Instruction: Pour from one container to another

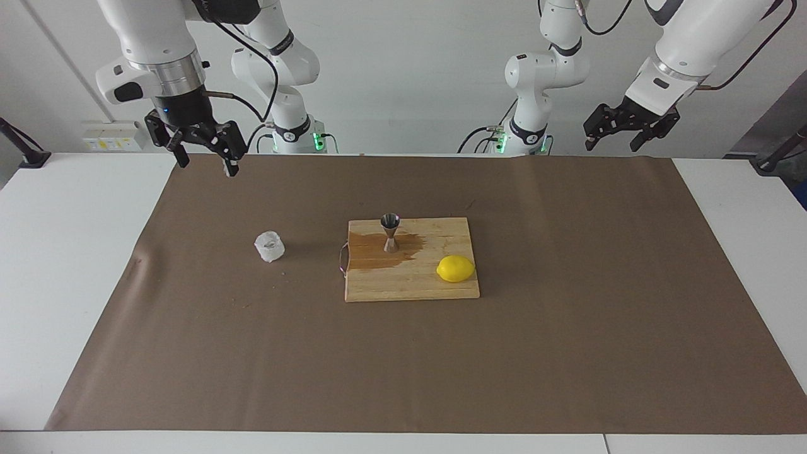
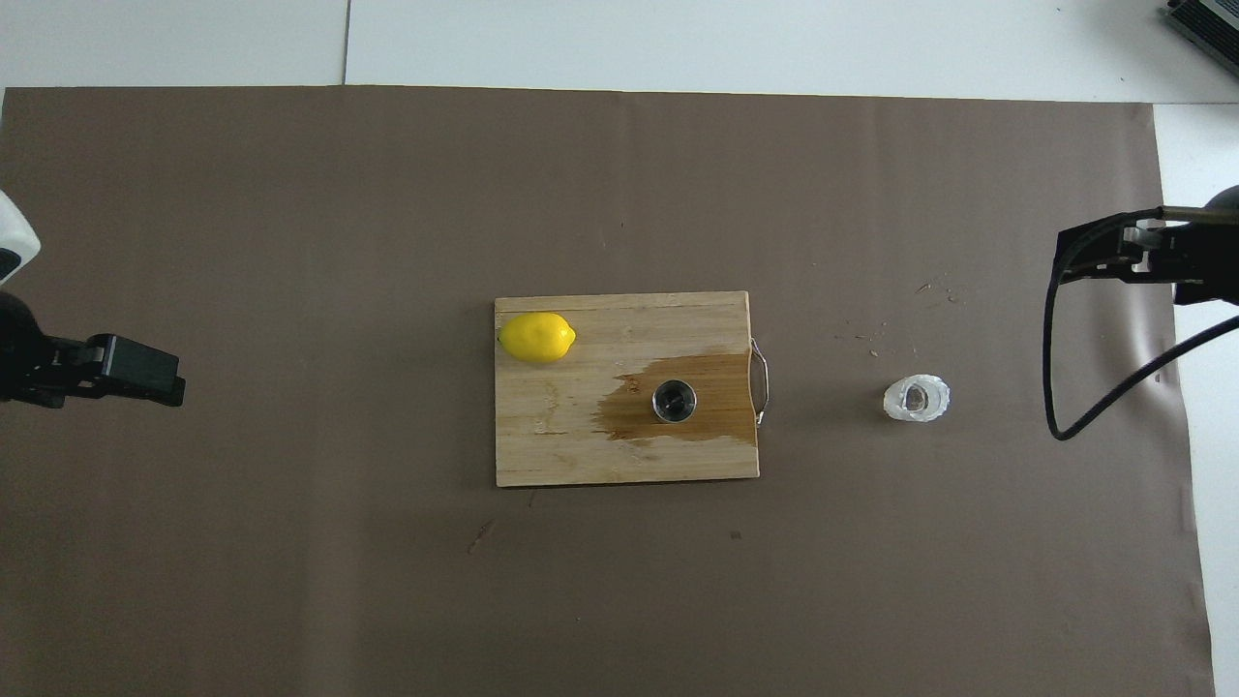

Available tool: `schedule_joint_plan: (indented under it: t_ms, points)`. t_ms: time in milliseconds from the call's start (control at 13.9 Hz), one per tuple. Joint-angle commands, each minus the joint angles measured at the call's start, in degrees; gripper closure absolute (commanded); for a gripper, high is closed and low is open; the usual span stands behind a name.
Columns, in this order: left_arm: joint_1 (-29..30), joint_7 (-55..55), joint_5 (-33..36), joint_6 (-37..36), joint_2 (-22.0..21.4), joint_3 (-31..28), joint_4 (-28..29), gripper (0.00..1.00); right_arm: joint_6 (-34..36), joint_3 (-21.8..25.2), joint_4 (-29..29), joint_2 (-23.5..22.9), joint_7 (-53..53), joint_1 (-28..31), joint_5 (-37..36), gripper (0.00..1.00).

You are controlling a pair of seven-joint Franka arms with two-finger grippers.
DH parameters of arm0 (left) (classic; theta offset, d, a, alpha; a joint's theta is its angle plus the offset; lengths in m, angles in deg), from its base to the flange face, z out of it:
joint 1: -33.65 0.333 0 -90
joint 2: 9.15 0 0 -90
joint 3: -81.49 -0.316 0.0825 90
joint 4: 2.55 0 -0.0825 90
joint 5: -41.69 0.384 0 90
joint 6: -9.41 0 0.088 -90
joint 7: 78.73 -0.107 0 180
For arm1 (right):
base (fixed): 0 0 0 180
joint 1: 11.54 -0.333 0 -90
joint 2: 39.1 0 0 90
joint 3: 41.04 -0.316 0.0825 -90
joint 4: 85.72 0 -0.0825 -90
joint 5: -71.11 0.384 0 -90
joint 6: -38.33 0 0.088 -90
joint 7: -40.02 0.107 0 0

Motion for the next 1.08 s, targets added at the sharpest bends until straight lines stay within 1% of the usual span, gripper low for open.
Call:
schedule_joint_plan:
  t_ms: [0, 72, 144, 361, 1010]
  points:
    - [-0.3, -0.3, 0.9, -0.7, -1.1, -0.3, 0.8, 0.0, 1.4, 3.3, 0.4, 0.4, -1.4, -3.3, 0.7, 0.0]
    - [-0.3, -0.3, 0.9, -0.7, -1.1, -0.3, 0.8, 0.0, 1.5, 4.4, 0.4, 0.6, -1.5, -3.9, 0.7, 0.0]
    - [-0.3, -0.3, 0.9, -0.7, -1.2, -0.3, 0.8, 0.0, 1.7, 4.5, 0.4, 0.7, -1.6, -4.0, 0.7, 0.0]
    - [-0.3, -0.3, 0.9, -0.7, -1.1, -0.3, 0.8, 0.0, 3.0, 4.5, 0.1, 0.7, -5.0, -3.4, 0.9, 0.0]
    - [-0.3, -0.3, 0.9, -0.7, -1.2, -0.3, 0.8, 0.0, 3.8, 4.4, -2.4, 2.0, -5.0, -3.3, 1.2, 0.0]
